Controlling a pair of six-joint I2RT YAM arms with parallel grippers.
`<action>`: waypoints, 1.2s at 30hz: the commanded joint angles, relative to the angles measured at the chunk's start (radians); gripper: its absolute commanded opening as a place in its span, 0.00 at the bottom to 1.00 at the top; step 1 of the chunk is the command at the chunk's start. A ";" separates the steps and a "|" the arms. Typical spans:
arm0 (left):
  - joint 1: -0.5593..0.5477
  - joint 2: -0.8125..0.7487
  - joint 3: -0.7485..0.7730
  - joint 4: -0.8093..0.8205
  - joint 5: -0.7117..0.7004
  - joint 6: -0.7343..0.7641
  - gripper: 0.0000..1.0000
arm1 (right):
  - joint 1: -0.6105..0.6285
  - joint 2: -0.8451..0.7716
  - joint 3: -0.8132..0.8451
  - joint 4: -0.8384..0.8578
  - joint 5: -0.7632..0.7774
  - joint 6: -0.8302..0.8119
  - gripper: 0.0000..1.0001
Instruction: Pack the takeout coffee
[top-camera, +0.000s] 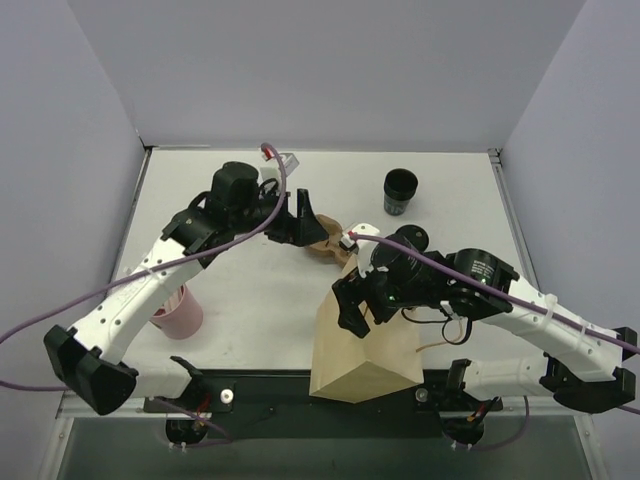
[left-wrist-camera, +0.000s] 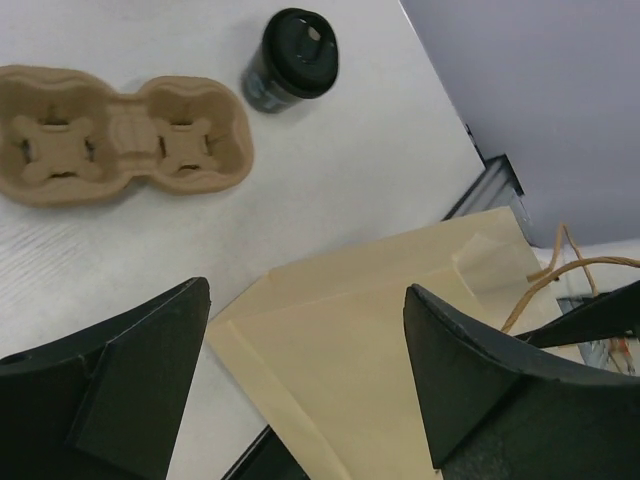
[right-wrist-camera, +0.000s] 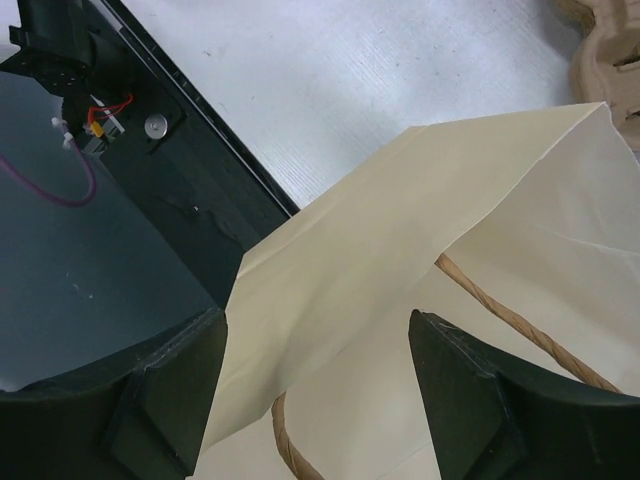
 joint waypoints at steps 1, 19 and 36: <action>0.001 0.105 0.078 0.191 0.277 0.093 0.88 | -0.006 -0.012 -0.017 -0.028 -0.020 0.015 0.74; -0.108 0.285 0.174 0.096 0.560 0.378 0.87 | -0.005 0.000 -0.027 0.028 -0.009 0.036 0.71; -0.154 0.278 0.197 0.101 0.379 0.444 0.19 | -0.008 -0.089 -0.038 0.007 0.058 0.145 0.72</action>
